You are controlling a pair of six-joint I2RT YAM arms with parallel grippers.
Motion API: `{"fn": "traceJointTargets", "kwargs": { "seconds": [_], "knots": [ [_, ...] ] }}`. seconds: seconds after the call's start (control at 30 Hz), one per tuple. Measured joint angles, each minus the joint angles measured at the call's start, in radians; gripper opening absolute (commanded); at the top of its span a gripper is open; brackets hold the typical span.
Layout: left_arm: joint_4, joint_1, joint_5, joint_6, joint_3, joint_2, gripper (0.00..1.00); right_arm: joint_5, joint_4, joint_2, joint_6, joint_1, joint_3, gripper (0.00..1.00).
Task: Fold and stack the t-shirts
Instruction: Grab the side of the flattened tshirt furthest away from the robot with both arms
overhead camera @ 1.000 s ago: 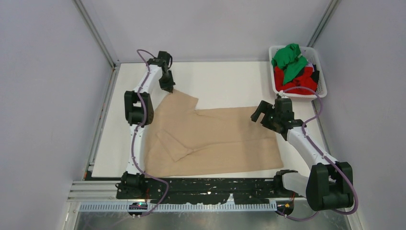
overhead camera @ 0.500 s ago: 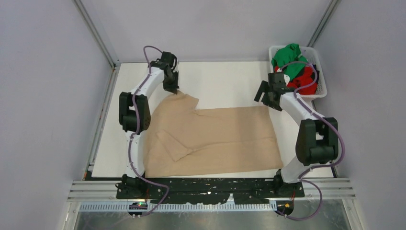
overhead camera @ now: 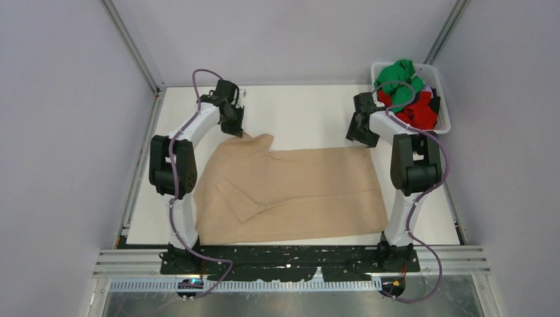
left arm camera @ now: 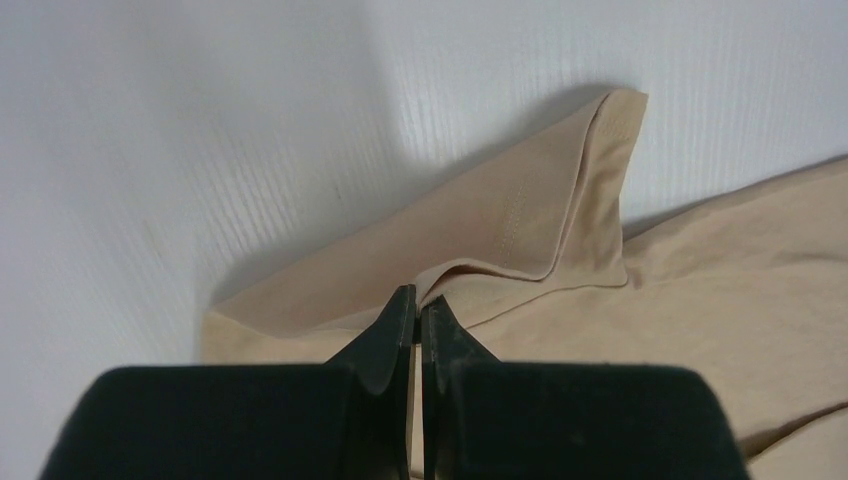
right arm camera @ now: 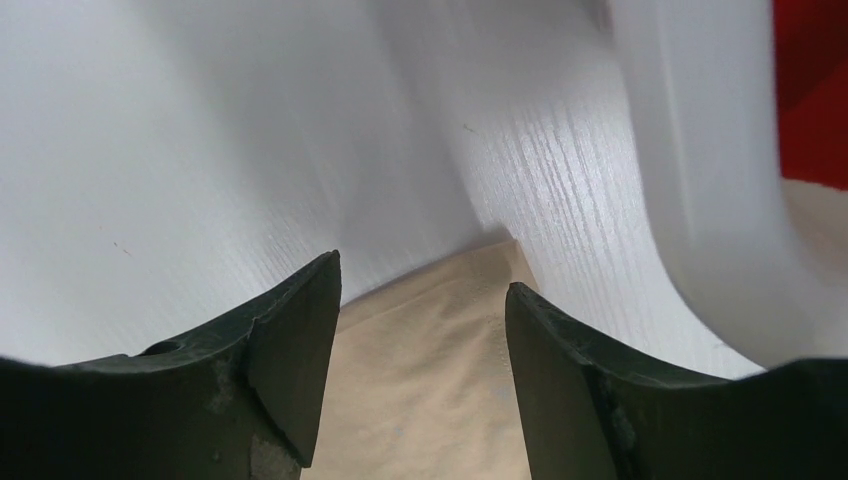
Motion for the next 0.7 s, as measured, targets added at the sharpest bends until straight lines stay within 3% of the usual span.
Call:
{"fn": "traceJointTargets", "kwargs": {
  "seconds": [0.17,0.43,0.5,0.6,0.7],
  "knots": [
    [0.018,-0.009,0.011,0.019,-0.084,-0.073,0.0,0.012,-0.01,0.004,0.002,0.004,0.0,0.58],
    [0.076,-0.015,0.031,0.031,-0.204,-0.234,0.0,0.051,-0.032,0.004,0.02,0.004,-0.026,0.55],
    [0.09,-0.015,0.037,0.031,-0.245,-0.275,0.0,0.06,-0.035,0.004,0.024,0.004,-0.032,0.48],
    [0.112,-0.015,0.045,0.03,-0.303,-0.318,0.0,0.071,-0.036,0.004,0.032,0.004,-0.039,0.29],
    [0.122,-0.015,0.055,0.031,-0.356,-0.349,0.0,0.077,-0.031,0.003,0.045,0.005,-0.05,0.19]
  ]
}}
